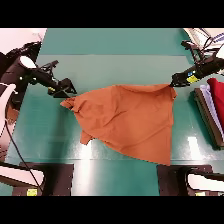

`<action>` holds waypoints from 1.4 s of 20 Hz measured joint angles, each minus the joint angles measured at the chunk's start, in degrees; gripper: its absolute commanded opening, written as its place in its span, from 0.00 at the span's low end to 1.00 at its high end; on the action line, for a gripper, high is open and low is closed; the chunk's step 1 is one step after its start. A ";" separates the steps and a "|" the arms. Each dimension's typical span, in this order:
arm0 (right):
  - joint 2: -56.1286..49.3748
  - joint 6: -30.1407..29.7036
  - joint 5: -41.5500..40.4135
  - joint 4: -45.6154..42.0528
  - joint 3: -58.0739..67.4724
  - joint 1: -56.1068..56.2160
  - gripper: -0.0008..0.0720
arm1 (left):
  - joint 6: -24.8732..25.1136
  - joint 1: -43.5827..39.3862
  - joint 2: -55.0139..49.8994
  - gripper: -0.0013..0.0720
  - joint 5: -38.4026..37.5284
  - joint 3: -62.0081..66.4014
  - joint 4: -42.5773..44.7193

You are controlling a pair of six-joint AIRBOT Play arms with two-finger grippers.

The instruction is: Fold the shirts.

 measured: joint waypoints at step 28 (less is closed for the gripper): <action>5.49 0.00 0.74 -0.39 -0.02 0.00 0.31 | 2.32 -6.40 12.37 0.91 3.76 8.76 13.66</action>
